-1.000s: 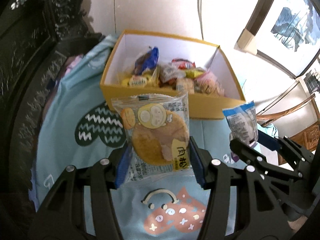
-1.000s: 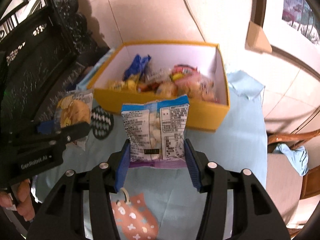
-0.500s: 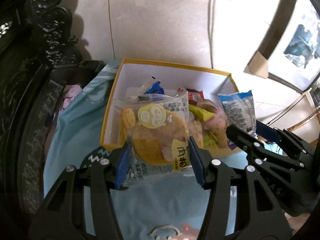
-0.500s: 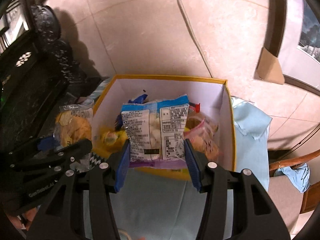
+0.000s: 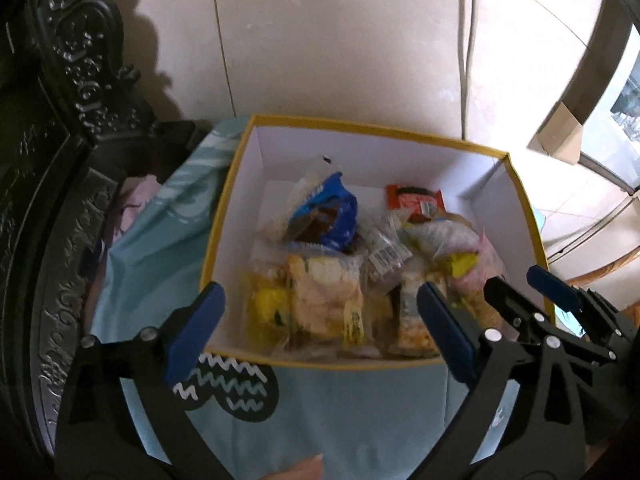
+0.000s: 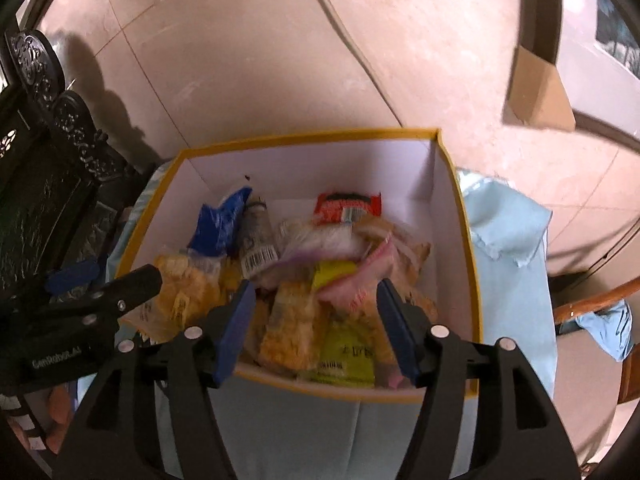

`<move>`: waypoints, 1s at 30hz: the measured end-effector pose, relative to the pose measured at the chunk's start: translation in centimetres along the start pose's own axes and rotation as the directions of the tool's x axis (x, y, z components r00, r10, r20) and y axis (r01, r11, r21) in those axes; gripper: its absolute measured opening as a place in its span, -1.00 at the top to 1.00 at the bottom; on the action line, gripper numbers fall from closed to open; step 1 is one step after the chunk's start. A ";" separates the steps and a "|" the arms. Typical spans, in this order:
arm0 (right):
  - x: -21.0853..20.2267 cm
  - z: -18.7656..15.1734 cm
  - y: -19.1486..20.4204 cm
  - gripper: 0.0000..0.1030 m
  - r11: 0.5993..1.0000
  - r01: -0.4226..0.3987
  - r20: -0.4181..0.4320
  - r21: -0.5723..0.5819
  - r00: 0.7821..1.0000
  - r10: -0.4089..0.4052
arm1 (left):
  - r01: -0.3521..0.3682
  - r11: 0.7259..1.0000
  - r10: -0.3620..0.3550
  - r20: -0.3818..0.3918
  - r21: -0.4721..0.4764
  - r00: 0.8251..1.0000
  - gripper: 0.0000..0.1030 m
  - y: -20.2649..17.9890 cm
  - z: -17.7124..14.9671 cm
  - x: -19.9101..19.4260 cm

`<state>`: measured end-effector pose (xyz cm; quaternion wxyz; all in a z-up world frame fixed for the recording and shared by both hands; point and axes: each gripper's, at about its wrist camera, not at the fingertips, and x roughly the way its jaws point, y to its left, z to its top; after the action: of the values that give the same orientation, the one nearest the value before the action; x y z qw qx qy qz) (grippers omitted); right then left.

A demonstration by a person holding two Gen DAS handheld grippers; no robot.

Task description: Organize snacks

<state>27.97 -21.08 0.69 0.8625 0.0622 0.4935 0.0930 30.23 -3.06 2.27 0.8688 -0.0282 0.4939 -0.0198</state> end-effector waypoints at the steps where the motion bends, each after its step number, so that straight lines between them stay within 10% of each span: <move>1: -0.1 -0.3 0.0 -0.24 1.000 0.001 -0.002 0.004 1.000 -0.001 | 0.006 1.000 -0.006 -0.005 -0.001 1.000 -0.92 -0.1 -0.3 -0.1; 30: -11.4 -6.1 2.4 -0.37 0.996 0.050 0.087 -0.070 0.995 -0.043 | -0.043 0.999 0.041 0.092 0.022 0.995 -0.96 -0.6 -7.8 -11.6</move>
<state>16.84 -21.15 7.69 0.8864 0.0234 0.4539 0.0879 17.59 -3.17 8.30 0.8912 -0.0082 0.4536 -0.0063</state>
